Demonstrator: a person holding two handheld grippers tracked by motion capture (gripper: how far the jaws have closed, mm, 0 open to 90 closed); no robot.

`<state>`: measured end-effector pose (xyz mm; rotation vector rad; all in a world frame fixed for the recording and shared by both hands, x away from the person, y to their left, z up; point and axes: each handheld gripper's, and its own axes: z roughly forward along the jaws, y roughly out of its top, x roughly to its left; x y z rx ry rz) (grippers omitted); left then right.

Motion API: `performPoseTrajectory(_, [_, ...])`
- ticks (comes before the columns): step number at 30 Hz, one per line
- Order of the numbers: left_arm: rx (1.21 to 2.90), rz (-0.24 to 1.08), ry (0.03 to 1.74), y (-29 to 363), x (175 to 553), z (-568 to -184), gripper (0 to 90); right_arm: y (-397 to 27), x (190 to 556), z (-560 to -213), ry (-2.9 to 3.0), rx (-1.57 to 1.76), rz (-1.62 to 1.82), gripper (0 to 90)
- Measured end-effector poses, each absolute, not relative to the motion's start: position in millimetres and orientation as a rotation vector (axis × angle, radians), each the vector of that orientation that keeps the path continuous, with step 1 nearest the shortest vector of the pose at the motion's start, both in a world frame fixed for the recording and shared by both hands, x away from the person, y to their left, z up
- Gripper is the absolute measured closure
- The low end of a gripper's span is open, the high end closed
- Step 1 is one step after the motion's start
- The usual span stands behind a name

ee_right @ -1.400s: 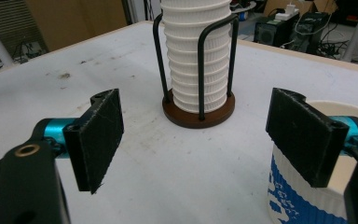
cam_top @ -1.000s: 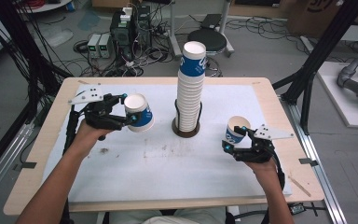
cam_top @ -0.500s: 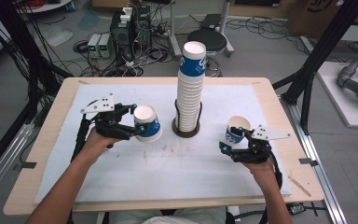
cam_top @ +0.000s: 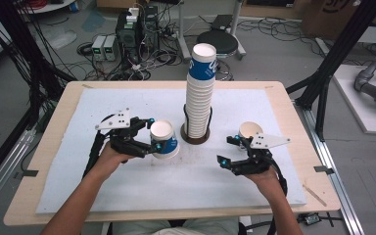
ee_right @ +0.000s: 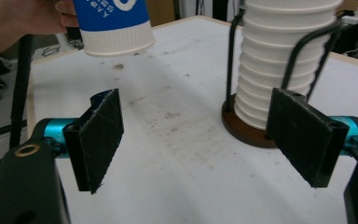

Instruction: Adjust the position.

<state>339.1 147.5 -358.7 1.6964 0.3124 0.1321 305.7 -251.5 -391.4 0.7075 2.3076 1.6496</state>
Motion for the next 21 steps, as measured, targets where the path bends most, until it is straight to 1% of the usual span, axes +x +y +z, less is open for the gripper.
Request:
performPoseTrajectory(14, [1.692, 0.074, 0.279, 139, 331, -367, 27.3, -200, 312, -383, 2.433, 0.49, 1.752, 19.4])
performPoseTrajectory(21, [1.697, 0.053, 0.278, 135, 332, -371, 27.4, -186, 315, -385, 2.463, 0.474, 1.768, 19.4])
